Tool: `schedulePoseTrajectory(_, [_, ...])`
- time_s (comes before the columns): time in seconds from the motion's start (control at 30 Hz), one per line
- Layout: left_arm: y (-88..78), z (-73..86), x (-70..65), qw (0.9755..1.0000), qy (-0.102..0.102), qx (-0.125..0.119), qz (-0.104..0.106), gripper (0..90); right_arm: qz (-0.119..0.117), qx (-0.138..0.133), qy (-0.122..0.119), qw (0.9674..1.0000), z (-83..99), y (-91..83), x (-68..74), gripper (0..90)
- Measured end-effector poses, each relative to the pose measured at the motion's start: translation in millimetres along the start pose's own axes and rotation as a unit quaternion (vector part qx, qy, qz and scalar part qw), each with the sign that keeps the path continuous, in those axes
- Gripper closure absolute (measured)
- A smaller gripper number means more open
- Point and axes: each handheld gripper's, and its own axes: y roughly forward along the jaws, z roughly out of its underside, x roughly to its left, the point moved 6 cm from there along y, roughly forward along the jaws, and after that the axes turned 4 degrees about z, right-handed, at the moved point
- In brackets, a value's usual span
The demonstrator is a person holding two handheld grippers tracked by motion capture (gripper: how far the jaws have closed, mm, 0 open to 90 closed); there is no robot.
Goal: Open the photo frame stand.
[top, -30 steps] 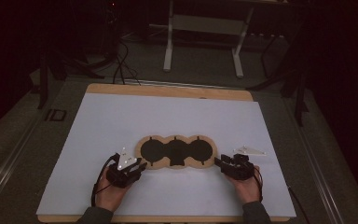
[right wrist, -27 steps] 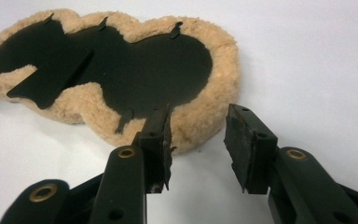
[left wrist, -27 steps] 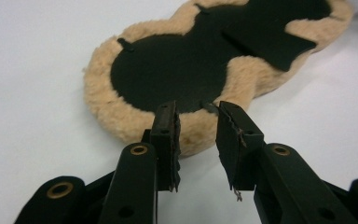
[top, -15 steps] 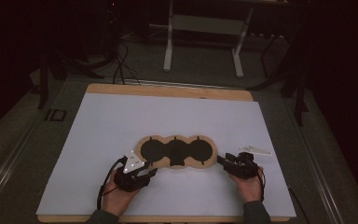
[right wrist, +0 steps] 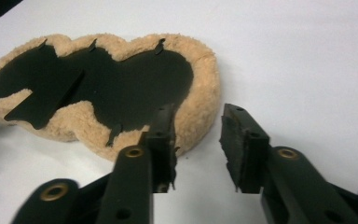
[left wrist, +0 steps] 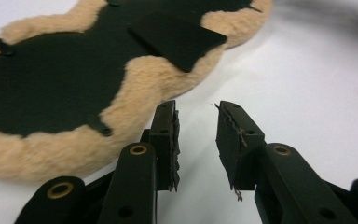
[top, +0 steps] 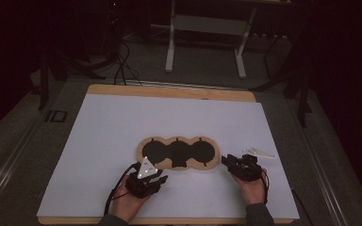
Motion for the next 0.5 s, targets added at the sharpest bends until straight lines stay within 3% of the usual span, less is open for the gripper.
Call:
schedulePoseTrajectory(0.23, [13.1,-1.2,-10.5,0.9997,0.004,0.014,0.019,77.9,-0.008,-0.006,0.002,1.0000,-0.6,-1.7,0.8,76.0])
schedulePoseTrajectory(0.4, [26.9,-5.4,-9.8,0.9995,0.012,0.029,0.006,89.0,-0.009,-0.009,-0.001,0.9999,-1.5,-2.6,2.8,89.4])
schedulePoseTrajectory(0.5, [33.0,-9.1,-7.8,0.9994,0.009,0.034,-0.003,90.0,-0.008,-0.013,-0.005,0.9999,-2.3,-3.7,2.8,89.8])
